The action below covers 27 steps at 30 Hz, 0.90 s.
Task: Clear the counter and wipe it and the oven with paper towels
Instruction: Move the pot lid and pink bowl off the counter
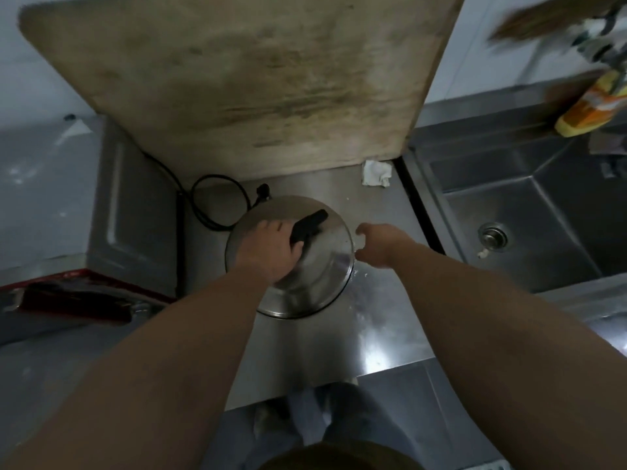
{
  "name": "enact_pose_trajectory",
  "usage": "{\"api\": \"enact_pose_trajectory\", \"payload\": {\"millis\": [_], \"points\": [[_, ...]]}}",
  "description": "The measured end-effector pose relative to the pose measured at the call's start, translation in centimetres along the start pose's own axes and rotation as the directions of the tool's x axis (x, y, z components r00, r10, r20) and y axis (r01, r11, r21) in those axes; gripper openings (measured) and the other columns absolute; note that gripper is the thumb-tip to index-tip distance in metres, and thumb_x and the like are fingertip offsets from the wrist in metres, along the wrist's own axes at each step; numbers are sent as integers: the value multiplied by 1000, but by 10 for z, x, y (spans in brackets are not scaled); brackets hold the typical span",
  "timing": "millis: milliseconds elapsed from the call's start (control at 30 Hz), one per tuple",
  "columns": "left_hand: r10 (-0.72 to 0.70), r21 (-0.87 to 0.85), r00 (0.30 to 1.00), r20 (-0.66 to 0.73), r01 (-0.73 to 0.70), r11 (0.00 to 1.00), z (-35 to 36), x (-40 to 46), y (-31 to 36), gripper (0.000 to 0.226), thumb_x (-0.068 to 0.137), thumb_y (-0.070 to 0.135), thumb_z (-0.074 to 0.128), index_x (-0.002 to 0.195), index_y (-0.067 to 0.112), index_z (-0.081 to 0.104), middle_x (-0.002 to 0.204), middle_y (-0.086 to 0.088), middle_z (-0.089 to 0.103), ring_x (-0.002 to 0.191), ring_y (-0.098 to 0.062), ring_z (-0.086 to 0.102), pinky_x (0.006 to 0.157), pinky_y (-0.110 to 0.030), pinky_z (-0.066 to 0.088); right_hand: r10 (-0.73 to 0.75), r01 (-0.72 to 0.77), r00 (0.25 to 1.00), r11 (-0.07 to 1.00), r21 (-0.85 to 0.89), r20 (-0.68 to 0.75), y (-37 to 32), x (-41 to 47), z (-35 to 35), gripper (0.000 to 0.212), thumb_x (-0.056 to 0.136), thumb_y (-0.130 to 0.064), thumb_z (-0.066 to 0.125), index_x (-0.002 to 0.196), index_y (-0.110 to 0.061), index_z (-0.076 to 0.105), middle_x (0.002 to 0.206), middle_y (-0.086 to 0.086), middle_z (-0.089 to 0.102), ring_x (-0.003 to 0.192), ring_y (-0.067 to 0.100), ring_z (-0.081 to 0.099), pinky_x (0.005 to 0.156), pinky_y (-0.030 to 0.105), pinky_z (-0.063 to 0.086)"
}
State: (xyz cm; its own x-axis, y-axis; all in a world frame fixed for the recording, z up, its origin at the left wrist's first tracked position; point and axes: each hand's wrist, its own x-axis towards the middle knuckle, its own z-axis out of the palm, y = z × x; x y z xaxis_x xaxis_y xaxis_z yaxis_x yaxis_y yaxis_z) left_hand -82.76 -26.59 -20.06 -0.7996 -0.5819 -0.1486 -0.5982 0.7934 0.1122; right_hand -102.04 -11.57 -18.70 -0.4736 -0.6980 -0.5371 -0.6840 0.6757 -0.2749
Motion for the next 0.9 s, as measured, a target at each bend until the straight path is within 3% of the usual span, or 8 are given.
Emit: {"api": "enact_pose_trajectory", "payload": {"millis": [233, 400, 600, 700, 900], "points": [[-26, 13, 998, 65, 25, 1000, 29, 31, 16, 48, 100, 43, 45, 141, 18, 41, 137, -11, 45, 123, -32, 46, 93, -43, 47, 67, -69, 997, 995, 69, 30, 56, 13, 23, 65, 87, -38, 62, 146, -23, 39, 133, 8, 58, 115, 28, 56, 85, 31, 45], [-55, -27, 984, 172, 61, 998, 43, 45, -2, 56, 103, 43, 42, 152, 19, 29, 136, -17, 51, 118, -37, 53, 91, -46, 48, 117, -119, 993, 989, 84, 32, 83, 14, 37, 65, 87, -39, 63, 145, -24, 39, 131, 8, 60, 111, 27, 59, 87, 31, 48], [105, 55, 980, 169, -116, 992, 57, 40, -23, 61, 105, 48, 30, 160, 35, 5, 126, -12, 52, 103, -32, 55, 79, -42, 47, 115, -117, 993, 988, 101, 20, 83, 22, 41, 65, 86, -39, 63, 145, -27, 39, 127, 7, 62, 108, 26, 61, 88, 34, 51], [120, 50, 980, 161, -130, 990, 57, 37, -23, 58, 106, 46, 30, 159, 38, 8, 123, -12, 48, 100, -31, 52, 73, -39, 42, 87, -86, 996, 992, 94, -4, 74, 27, 39, 63, 87, -39, 63, 145, -26, 39, 125, 6, 63, 108, 26, 61, 88, 33, 51], [142, 3, 982, 125, -144, 990, 52, 34, -29, 55, 106, 42, 34, 159, 36, 17, 121, -16, 48, 97, -34, 52, 76, -42, 47, 46, -42, 998, 996, 77, -42, 59, 28, 37, 62, 88, -38, 62, 144, -25, 40, 120, 6, 65, 107, 25, 60, 89, 34, 51]]}}
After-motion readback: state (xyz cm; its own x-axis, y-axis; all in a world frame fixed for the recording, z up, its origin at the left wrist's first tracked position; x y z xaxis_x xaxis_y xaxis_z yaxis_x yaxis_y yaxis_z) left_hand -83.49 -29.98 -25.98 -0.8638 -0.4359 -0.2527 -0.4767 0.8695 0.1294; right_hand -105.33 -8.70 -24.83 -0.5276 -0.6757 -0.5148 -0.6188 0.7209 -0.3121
